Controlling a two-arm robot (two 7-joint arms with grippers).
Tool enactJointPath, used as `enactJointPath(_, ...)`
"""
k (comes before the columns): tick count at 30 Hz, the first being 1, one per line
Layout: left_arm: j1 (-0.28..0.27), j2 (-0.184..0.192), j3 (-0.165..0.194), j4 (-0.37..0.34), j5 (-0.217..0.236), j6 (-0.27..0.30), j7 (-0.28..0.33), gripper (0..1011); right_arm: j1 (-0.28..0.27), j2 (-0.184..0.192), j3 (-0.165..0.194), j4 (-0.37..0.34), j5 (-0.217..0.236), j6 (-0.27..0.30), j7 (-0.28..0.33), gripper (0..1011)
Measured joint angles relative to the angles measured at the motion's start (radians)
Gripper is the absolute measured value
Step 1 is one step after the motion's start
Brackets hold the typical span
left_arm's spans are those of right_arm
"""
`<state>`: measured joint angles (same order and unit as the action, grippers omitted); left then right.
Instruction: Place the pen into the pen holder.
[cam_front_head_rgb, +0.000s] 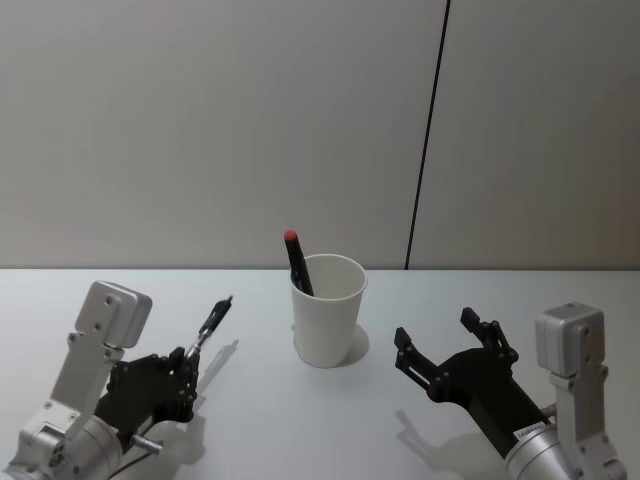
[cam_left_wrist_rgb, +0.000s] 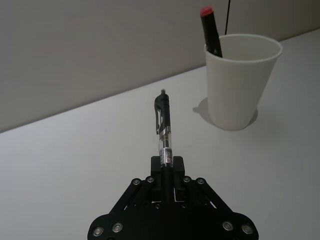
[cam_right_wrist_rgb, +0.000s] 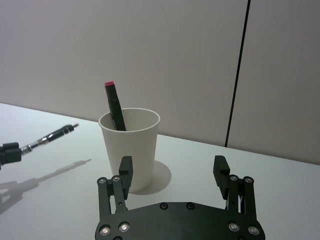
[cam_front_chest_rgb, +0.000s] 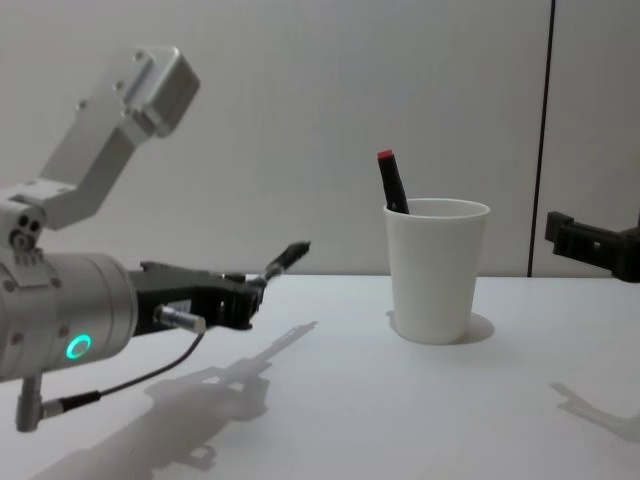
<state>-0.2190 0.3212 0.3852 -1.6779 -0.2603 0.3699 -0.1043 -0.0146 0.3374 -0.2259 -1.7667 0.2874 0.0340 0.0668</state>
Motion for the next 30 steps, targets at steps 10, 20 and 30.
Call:
enactJointPath(10,0.029,0.022,-0.023,-0.04,-0.007,-0.156,-0.063,141,0.0,0.0,0.0,0.0,0.0,0.0,0.0,1001)
enactJointPath(20,0.041,0.038,-0.039,-0.057,-0.053,-0.309,-0.171,141,0.0,0.0,0.0,0.0,0.0,0.0,0.0,1001)
enactJointPath(30,0.024,0.045,-0.033,-0.042,-0.123,-0.425,-0.301,141,0.0,0.0,0.0,0.0,0.0,0.0,0.0,1001)
